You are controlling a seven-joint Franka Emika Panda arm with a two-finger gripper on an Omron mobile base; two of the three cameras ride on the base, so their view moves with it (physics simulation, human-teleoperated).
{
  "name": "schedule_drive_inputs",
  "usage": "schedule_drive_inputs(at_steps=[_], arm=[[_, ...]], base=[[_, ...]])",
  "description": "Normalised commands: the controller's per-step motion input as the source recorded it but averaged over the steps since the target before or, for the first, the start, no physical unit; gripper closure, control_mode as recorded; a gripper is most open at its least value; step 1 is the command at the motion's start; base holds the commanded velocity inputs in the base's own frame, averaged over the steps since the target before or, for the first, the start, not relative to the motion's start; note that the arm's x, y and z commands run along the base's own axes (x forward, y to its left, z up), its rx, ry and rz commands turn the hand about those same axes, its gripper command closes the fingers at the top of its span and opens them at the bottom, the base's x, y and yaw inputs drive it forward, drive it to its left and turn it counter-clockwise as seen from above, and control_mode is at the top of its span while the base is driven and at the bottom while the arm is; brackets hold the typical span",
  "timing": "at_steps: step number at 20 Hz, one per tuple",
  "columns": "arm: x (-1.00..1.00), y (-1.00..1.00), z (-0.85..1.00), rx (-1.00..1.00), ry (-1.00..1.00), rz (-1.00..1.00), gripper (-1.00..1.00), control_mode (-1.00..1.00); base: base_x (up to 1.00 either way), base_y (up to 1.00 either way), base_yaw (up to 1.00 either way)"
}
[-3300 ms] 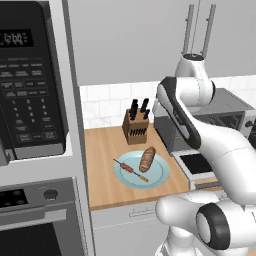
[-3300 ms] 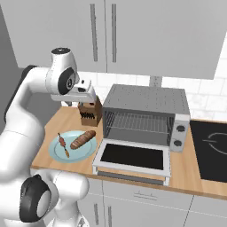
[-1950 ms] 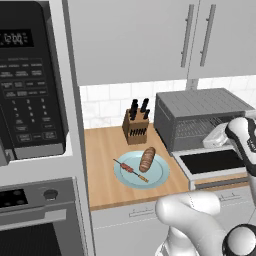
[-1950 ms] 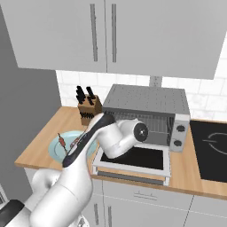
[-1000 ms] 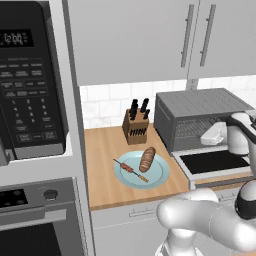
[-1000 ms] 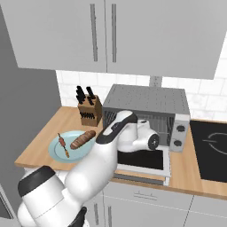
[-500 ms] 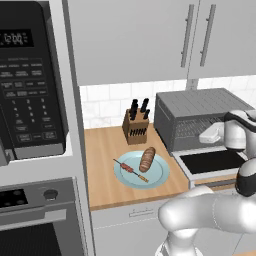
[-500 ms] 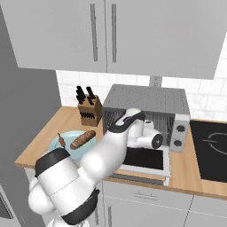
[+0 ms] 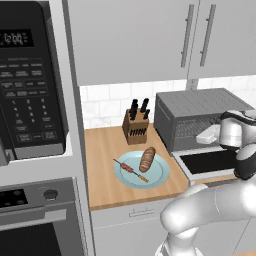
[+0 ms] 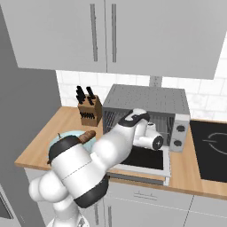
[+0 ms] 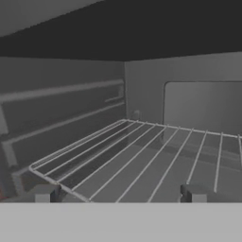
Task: Pick up the kebab skewer and baguette bread, and place them inside the toaster oven. Close the toaster oven door and start by setting the timer.
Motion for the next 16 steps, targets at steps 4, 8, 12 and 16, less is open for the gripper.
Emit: schedule_drive_inputs(at_steps=[4, 8, 12, 16], arm=[[0.23, -0.1, -0.19, 0.02, 0.0, -0.02, -1.0, -1.0], [0.18, -0.06, -0.06, 0.02, -0.01, -0.01, -1.0, -1.0], [0.11, -0.08, -0.02, 0.01, -0.02, 0.0, -1.0, -1.0], [0.15, -0.02, -0.19, 0.0, 0.0, -0.01, -1.0, -1.0]], base=[[0.0, 0.0, 0.0], [0.0, 0.0, 0.0], [0.0, 0.0, 0.0], [0.0, 0.0, 0.0]])
